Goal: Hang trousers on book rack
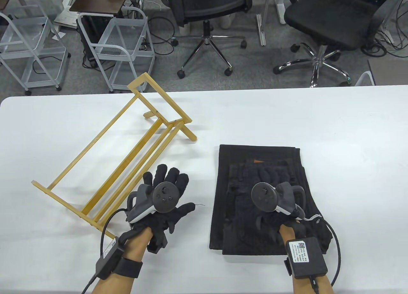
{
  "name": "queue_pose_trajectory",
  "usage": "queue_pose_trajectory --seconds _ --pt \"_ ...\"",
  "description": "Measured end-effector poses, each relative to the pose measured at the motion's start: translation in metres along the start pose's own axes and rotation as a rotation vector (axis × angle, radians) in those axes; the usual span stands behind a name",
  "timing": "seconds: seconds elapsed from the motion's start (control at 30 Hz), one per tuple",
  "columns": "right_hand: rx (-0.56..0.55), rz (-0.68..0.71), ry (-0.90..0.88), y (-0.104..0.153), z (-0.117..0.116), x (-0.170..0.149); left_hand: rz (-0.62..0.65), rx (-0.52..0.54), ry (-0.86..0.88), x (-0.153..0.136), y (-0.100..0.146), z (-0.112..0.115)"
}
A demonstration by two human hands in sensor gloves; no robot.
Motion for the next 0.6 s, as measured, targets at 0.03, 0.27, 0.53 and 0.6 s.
queue_pose_trajectory --seconds 0.03,0.27,0.53,0.6 --pt "-0.003 -0.006 0.003 0.000 0.000 -0.001 -0.001 -0.001 0.001 0.000 0.000 0.000" --pt "-0.004 -0.069 0.023 0.000 0.002 -0.010 -0.009 0.017 0.010 -0.002 0.003 -0.003" --pt "0.007 -0.140 0.048 0.001 0.002 -0.024 -0.013 0.000 0.006 -0.001 0.002 -0.001" --pt "0.005 -0.159 0.083 0.001 0.002 -0.026 -0.014 -0.006 0.005 0.000 0.002 -0.001"
Point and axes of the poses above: the tracker on the back of each hand, its own x axis roughly to the thumb side, its own y axis roughly from the fingertips to the wrist, z = x × y, the point moved 2 cm from there along -y, roughly from the wrist to the fingertips, and after that the axes turned 13 degrees about -x, right-handed, at the moved point
